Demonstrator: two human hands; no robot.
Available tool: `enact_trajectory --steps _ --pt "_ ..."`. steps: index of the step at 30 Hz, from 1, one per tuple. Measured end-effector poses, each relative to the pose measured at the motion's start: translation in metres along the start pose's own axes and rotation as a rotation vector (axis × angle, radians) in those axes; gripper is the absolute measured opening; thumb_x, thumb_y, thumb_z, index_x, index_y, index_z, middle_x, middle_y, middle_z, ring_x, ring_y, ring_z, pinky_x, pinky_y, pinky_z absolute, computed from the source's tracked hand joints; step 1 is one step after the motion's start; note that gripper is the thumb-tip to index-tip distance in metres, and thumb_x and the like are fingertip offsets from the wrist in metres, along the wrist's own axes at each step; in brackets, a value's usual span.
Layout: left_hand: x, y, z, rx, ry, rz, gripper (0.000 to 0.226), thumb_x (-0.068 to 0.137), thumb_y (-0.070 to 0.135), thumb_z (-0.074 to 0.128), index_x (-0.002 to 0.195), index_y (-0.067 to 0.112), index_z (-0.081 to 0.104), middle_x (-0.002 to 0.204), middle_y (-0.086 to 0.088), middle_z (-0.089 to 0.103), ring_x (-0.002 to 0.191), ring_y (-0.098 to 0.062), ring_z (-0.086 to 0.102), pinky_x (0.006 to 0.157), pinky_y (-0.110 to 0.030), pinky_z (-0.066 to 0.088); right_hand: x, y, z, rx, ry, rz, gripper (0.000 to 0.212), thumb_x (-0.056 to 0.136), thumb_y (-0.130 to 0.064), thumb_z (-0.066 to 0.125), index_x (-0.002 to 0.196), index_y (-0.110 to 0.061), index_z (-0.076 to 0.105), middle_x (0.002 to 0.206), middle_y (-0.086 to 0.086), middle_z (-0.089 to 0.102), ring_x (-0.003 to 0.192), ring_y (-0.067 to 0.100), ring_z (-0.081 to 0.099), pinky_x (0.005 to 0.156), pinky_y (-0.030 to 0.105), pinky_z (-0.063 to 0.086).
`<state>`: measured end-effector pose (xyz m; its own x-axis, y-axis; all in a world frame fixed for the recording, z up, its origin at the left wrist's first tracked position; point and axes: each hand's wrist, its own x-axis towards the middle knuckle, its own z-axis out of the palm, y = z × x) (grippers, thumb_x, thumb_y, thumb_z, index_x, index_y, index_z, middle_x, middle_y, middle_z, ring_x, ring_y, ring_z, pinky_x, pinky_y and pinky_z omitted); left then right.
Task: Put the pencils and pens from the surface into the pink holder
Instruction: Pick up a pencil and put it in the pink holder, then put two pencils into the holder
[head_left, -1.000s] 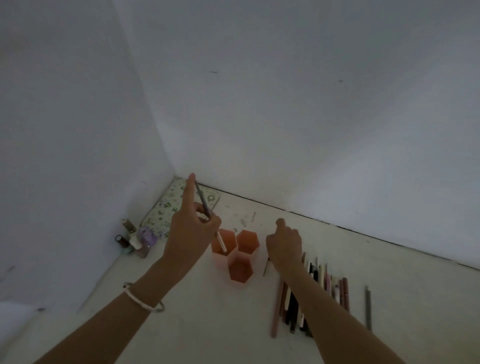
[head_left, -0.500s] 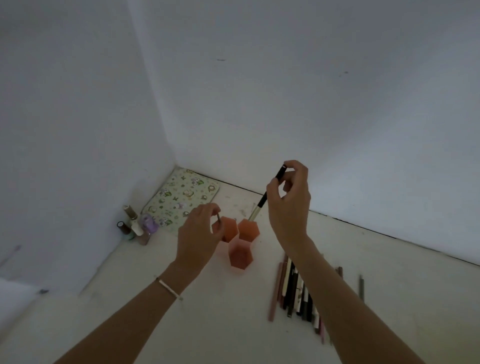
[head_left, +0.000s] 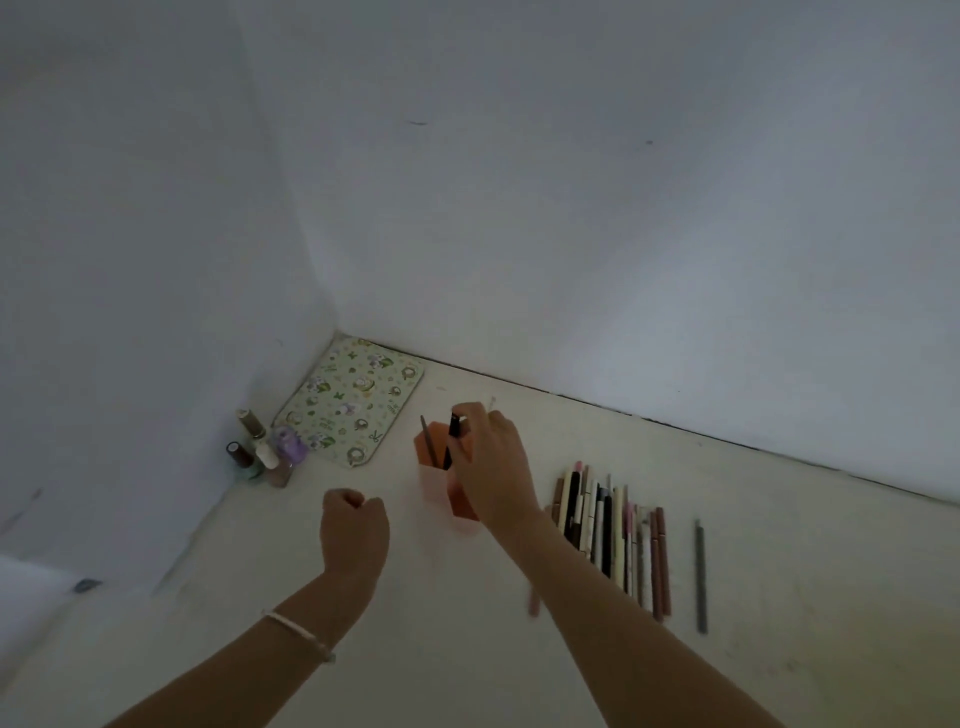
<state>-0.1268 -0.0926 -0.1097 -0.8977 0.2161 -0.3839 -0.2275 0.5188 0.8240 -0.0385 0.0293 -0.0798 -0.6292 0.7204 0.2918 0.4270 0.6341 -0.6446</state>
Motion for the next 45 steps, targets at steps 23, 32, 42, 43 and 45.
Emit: enact_trajectory --steps 23,32,42,43,45 --pt "-0.095 0.002 0.157 0.935 -0.399 0.369 0.021 0.101 0.02 0.04 0.119 0.011 0.046 0.12 -0.007 0.059 0.109 -0.025 0.06 0.085 -0.035 0.05 -0.032 0.101 -0.12 -0.077 0.289 0.283 0.035 0.086 0.0 0.054 0.115 -0.018 0.058 0.094 -0.007 0.06 0.077 0.01 0.052 0.071 0.019 0.042" --pt "-0.091 0.079 0.097 0.361 -0.509 0.729 0.017 0.088 0.011 0.062 0.098 0.019 0.051 0.099 0.0 0.055 0.077 -0.009 0.059 0.067 -0.019 0.053 -0.016 0.104 -0.103 -0.072 0.144 0.404 0.031 0.087 -0.004 0.05 0.114 -0.016 0.06 0.099 -0.003 0.063 0.087 0.015 0.058 0.073 0.024 0.044" --pt "-0.051 0.132 0.021 -0.104 -0.283 0.777 0.02 0.088 0.008 0.056 0.098 0.025 0.051 0.073 0.01 0.057 0.063 0.006 0.06 0.051 -0.01 0.048 -0.023 0.097 -0.023 -0.702 -0.406 0.416 0.019 0.092 -0.009 0.046 0.102 -0.011 0.061 0.11 0.008 0.062 0.106 0.025 0.053 0.088 0.032 0.042" --pt "-0.046 0.13 0.018 -0.099 -0.256 0.779 0.021 0.087 0.007 0.056 0.1 0.023 0.051 0.073 0.01 0.057 0.063 0.006 0.06 0.051 -0.009 0.047 -0.026 0.098 -0.017 -0.717 -0.415 0.426 0.021 0.091 -0.007 0.046 0.104 -0.01 0.062 0.115 0.011 0.061 0.112 0.028 0.052 0.093 0.034 0.041" --pt "-0.037 0.127 0.013 -0.092 -0.208 0.779 0.025 0.087 0.007 0.057 0.104 0.024 0.051 0.076 0.011 0.058 0.067 0.006 0.06 0.054 -0.007 0.046 -0.029 0.098 -0.008 -0.742 -0.434 0.433 0.025 0.092 -0.005 0.045 0.11 -0.008 0.062 0.127 0.017 0.056 0.129 0.035 0.043 0.105 0.039 0.036"
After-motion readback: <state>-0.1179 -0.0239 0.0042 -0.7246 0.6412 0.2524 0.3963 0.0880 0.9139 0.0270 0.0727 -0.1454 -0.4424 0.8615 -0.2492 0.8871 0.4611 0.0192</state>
